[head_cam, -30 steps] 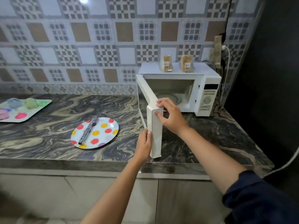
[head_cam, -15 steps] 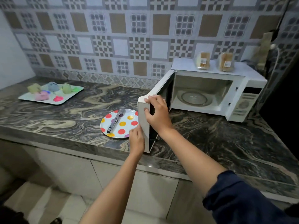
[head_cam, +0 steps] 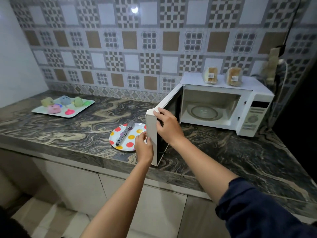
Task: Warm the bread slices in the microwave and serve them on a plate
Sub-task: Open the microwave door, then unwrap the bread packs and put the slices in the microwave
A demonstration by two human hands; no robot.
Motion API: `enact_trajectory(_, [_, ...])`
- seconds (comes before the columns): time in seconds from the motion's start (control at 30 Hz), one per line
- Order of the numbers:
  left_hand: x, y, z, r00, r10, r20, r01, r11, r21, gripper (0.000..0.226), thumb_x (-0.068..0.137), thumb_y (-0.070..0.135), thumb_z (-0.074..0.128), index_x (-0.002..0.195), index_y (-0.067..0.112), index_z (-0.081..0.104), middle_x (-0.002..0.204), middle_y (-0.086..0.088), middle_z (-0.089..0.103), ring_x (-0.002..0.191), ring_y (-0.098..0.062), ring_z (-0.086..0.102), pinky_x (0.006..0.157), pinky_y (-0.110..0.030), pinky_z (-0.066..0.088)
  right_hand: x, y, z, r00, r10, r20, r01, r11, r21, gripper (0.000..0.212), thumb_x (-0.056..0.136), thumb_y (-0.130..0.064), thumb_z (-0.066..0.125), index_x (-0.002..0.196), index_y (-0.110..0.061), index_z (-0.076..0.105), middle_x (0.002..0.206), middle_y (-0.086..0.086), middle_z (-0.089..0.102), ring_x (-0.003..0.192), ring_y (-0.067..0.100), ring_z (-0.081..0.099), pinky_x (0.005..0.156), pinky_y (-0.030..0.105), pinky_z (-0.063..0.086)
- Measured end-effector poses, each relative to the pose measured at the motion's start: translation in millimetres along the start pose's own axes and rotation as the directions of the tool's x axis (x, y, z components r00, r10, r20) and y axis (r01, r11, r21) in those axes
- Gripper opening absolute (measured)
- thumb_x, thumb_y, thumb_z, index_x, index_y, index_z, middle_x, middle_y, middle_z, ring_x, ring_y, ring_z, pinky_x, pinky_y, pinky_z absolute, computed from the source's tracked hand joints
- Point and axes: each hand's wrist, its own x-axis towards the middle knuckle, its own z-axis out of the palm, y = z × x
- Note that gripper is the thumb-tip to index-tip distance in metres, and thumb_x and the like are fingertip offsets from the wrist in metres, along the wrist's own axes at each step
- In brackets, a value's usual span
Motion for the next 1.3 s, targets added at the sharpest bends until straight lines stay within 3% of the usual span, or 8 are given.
enact_trajectory(0.1, [-7.7,21.1,-4.9,0.992,0.077,-0.103,-0.078,0.997,-0.004,0.031,0.092,0.004,0.047,0.121,0.004,0.057,0.119,-0.013,0.056,0.105,-0.021,0.052,0.084,-0.021,0.034,-11.0,-1.0,-26.8,1.000,0.010,0.014,-0.010,0.999,0.033,0.040,0.089,-0.004,0.048,0.128,-0.008,0.057,0.141,0.007,0.047,0.131,0.019,0.042,0.107,0.018,0.027])
enact_trajectory(0.23, [-23.7,55.3,-1.4,0.974,0.135,-0.179,-0.140,0.990,-0.015,0.031,0.092,0.007,0.048,0.122,0.004,0.056,0.122,-0.014,0.055,0.116,-0.028,0.050,0.100,-0.041,0.040,-29.2,12.3,-75.3,0.998,0.014,0.060,-0.014,1.000,0.010,0.039,0.090,-0.009,0.048,0.128,-0.010,0.057,0.139,0.004,0.049,0.129,0.016,0.043,0.102,0.014,0.025])
enact_trajectory(0.4, [-48.5,102.7,17.8,0.943,0.261,-0.206,-0.268,0.963,-0.010,0.035,0.087,-0.005,0.046,0.118,0.001,0.059,0.120,-0.012,0.056,0.115,-0.025,0.050,0.093,-0.014,0.028,-58.7,44.3,-130.9,0.998,0.047,0.035,-0.047,0.999,-0.007,0.036,0.090,-0.010,0.049,0.125,-0.010,0.059,0.136,0.005,0.051,0.127,0.017,0.044,0.102,0.016,0.027])
enact_trajectory(0.5, [-66.5,124.2,44.8,0.944,0.294,-0.150,-0.298,0.954,-0.009,0.037,0.086,-0.004,0.046,0.120,0.004,0.059,0.122,-0.010,0.056,0.114,-0.024,0.051,0.091,-0.014,0.029,-79.4,68.8,-163.7,0.996,0.087,0.029,-0.086,0.996,-0.039,0.035,0.091,-0.011,0.049,0.125,-0.011,0.058,0.136,0.005,0.051,0.128,0.018,0.044,0.108,0.026,0.033])
enact_trajectory(0.67, [-80.9,158.4,107.0,0.954,0.299,0.010,-0.298,0.954,-0.016,0.038,0.092,0.006,0.047,0.130,0.008,0.051,0.132,-0.006,0.049,0.122,-0.022,0.047,0.100,-0.026,0.033,-93.5,112.4,-218.0,0.984,0.179,-0.015,-0.180,0.978,-0.109,0.036,0.092,-0.013,0.049,0.127,-0.012,0.057,0.136,0.003,0.050,0.128,0.017,0.044,0.105,0.023,0.031])
enact_trajectory(0.87, [-61.7,187.1,176.2,0.912,0.368,0.182,-0.373,0.928,-0.011,0.041,0.094,0.011,0.047,0.135,0.008,0.046,0.137,-0.004,0.046,0.127,-0.020,0.042,0.106,-0.029,0.031,-72.5,165.0,-262.4,0.943,0.291,-0.160,-0.310,0.944,-0.112,0.035,0.092,-0.014,0.051,0.126,-0.014,0.057,0.135,0.003,0.051,0.128,0.017,0.044,0.105,0.026,0.033])
enact_trajectory(1.07, [9.4,203.7,230.2,0.892,0.391,0.227,-0.401,0.916,-0.003,0.044,0.091,0.010,0.048,0.135,0.010,0.045,0.140,-0.008,0.045,0.128,-0.024,0.042,0.106,-0.035,0.033,-16.1,220.3,-272.0,0.909,0.343,-0.237,-0.372,0.924,-0.088,0.036,0.092,-0.012,0.050,0.127,-0.012,0.057,0.132,0.004,0.055,0.120,0.018,0.052,0.095,0.022,0.038])
enact_trajectory(1.3, [125.1,214.8,285.7,0.891,0.380,0.248,-0.398,0.917,0.022,0.046,0.094,0.015,0.047,0.138,0.006,0.039,0.144,-0.010,0.039,0.133,-0.023,0.037,0.108,-0.033,0.029,93.6,271.0,-270.0,0.873,0.398,-0.281,-0.435,0.897,-0.080,0.041,0.092,-0.016,0.051,0.133,-0.011,0.050,0.139,0.004,0.048,0.129,0.020,0.043,0.099,0.024,0.035])
